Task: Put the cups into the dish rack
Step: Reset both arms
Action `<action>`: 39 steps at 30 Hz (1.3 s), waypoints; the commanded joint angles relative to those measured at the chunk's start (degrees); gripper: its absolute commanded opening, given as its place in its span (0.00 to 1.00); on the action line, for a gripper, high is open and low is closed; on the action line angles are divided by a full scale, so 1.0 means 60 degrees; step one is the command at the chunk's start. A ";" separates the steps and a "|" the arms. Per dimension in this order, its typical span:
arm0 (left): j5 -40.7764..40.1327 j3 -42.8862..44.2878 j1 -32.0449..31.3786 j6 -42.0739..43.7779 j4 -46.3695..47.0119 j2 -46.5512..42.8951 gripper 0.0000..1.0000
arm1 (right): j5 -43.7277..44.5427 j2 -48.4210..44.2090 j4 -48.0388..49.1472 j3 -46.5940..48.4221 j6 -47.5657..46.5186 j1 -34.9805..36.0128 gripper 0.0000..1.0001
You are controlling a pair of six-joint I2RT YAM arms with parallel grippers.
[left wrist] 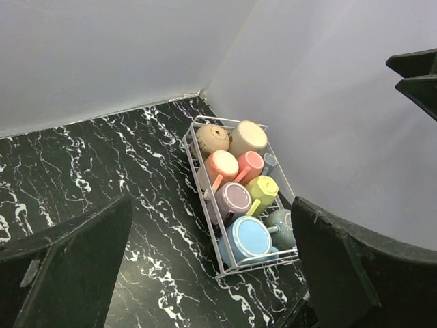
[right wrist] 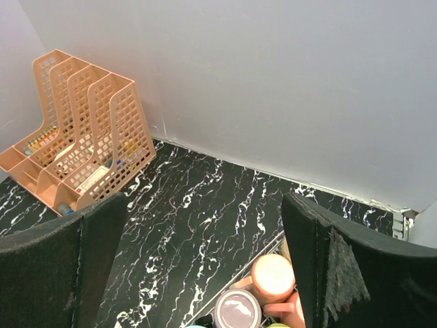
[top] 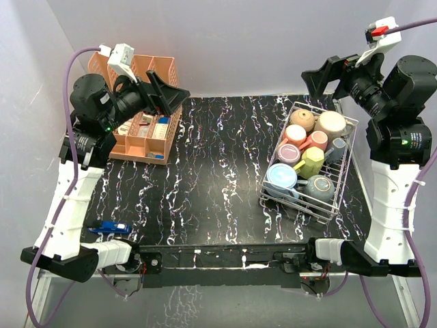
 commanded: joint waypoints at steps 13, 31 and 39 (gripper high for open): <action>0.0586 0.0039 0.0037 -0.0516 0.0895 -0.0302 0.97 | -0.0123 -0.0236 0.0441 0.0307 0.0190 -0.0054 0.99; 0.0776 -0.0404 0.0038 -0.0724 0.1245 -0.0618 0.97 | -0.0106 -0.0379 0.0510 0.0307 0.0140 -0.0171 0.99; 0.0828 -0.0450 0.0037 -0.0738 0.1214 -0.0650 0.97 | 0.0002 -0.0459 0.0515 0.0207 0.0116 -0.0193 0.99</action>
